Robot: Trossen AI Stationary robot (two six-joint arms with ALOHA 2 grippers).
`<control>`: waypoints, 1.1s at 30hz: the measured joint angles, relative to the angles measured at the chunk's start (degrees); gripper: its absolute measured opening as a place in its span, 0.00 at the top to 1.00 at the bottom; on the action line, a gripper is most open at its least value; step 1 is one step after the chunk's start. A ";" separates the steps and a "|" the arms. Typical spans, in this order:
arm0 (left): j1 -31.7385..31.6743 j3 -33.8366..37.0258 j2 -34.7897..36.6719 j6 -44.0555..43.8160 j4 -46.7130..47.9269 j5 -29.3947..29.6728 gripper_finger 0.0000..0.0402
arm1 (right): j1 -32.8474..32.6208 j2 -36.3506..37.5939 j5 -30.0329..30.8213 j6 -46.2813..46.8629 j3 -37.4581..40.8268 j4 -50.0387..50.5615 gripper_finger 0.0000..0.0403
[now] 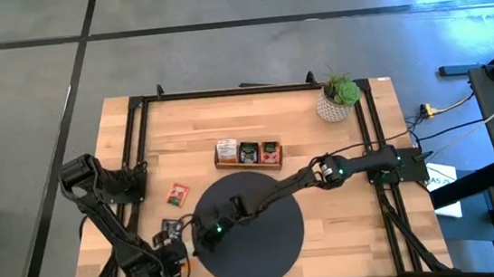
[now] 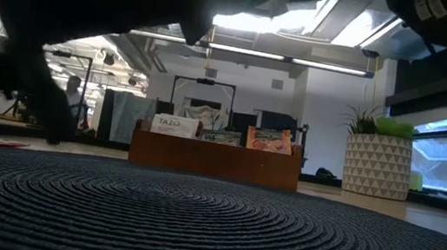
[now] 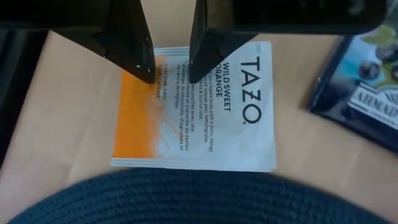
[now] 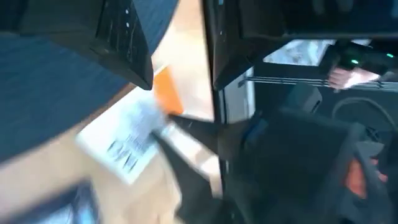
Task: Pick & Place Tea
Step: Put the white tea bag into the left of the wooden organizer
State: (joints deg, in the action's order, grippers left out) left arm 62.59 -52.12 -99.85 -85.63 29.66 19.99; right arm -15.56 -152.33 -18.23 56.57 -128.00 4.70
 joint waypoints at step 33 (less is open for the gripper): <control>0.02 0.04 -4.90 -1.08 -5.54 9.72 0.77 | -1.30 -0.79 9.68 10.80 -0.10 7.02 0.58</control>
State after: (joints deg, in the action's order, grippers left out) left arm 62.61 -52.07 -104.75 -86.71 24.12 29.70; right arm -16.86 -153.12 -8.55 67.37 -128.09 11.72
